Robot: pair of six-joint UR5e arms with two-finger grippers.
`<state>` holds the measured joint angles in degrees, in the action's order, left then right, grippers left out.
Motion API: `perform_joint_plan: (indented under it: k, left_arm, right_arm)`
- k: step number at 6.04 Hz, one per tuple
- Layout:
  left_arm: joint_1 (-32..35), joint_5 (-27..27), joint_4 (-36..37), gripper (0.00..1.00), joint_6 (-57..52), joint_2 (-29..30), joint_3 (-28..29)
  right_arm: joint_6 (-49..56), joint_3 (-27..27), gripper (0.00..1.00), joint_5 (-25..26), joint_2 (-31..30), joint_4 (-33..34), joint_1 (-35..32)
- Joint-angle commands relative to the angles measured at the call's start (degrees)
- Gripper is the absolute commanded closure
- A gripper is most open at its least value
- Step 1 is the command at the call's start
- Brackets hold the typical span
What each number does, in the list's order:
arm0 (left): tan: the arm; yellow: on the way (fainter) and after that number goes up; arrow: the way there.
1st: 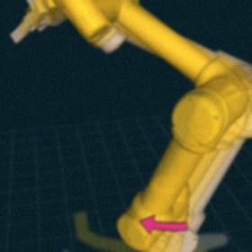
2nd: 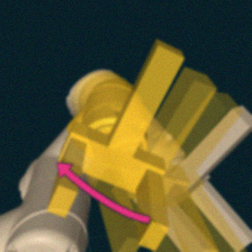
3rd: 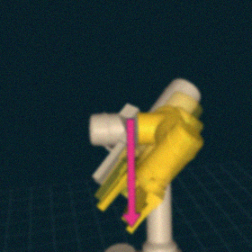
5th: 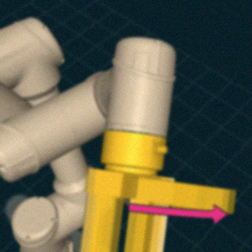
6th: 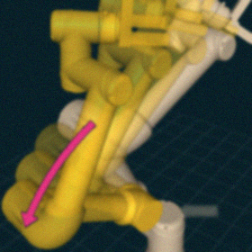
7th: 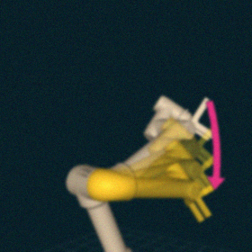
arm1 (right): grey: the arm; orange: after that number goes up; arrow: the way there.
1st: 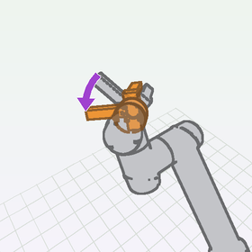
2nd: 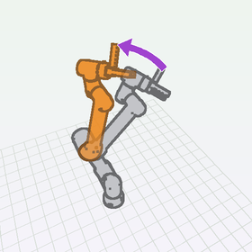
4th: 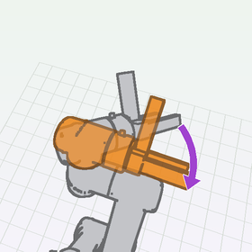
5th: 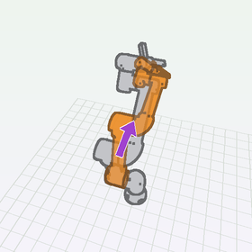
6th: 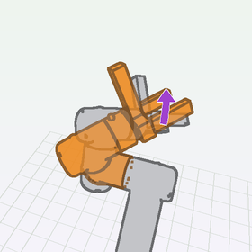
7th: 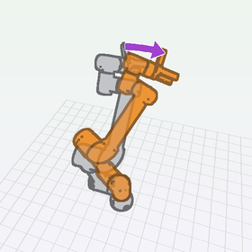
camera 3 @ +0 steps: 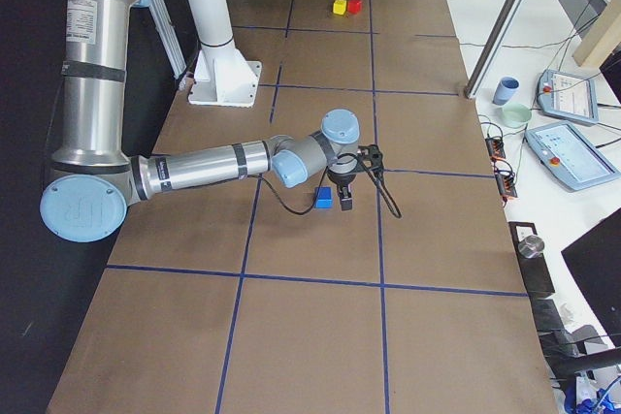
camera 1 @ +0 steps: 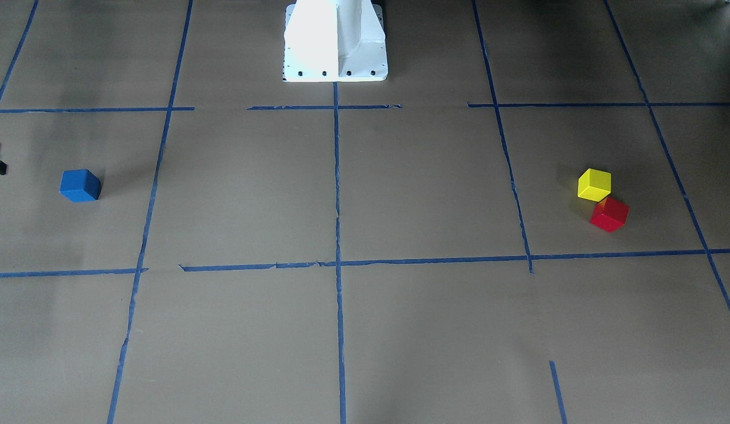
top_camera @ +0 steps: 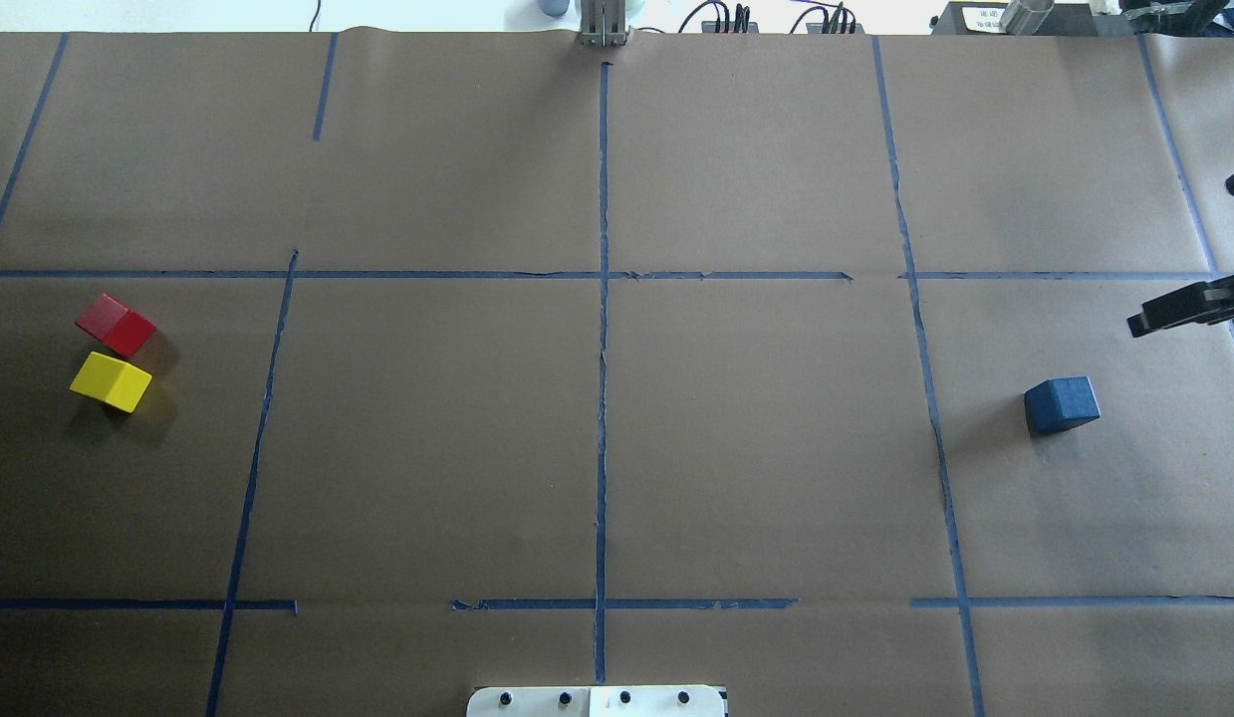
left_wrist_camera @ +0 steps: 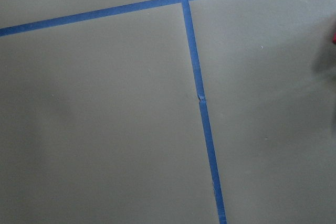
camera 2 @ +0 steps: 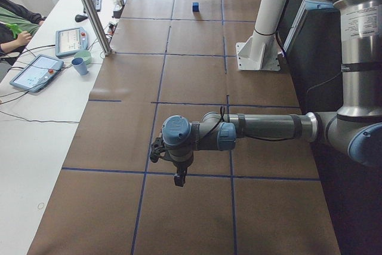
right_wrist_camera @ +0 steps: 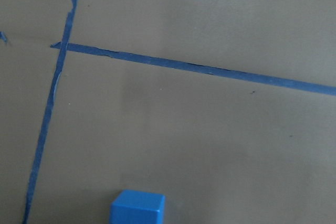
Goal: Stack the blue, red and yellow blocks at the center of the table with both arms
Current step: 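Move the right gripper down over the blue block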
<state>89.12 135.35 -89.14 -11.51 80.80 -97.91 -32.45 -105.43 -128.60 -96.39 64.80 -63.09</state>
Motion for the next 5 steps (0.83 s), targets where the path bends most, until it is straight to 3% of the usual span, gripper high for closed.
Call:
perform_joint_plan:
  k: [1,5]
  left_arm:
    - [0.00,0.00,-0.07,0.00,-0.09,-0.03,-0.17]
    - [0.00,0.00,0.20,0.00,0.00,-0.12,-0.26]
  right_arm:
    - [-10.94,0.13,0.00,9.12,-0.72,-6.17,10.92]
    - [-10.88,1.97,0.00,10.65,-2.48,-6.18,15.09]
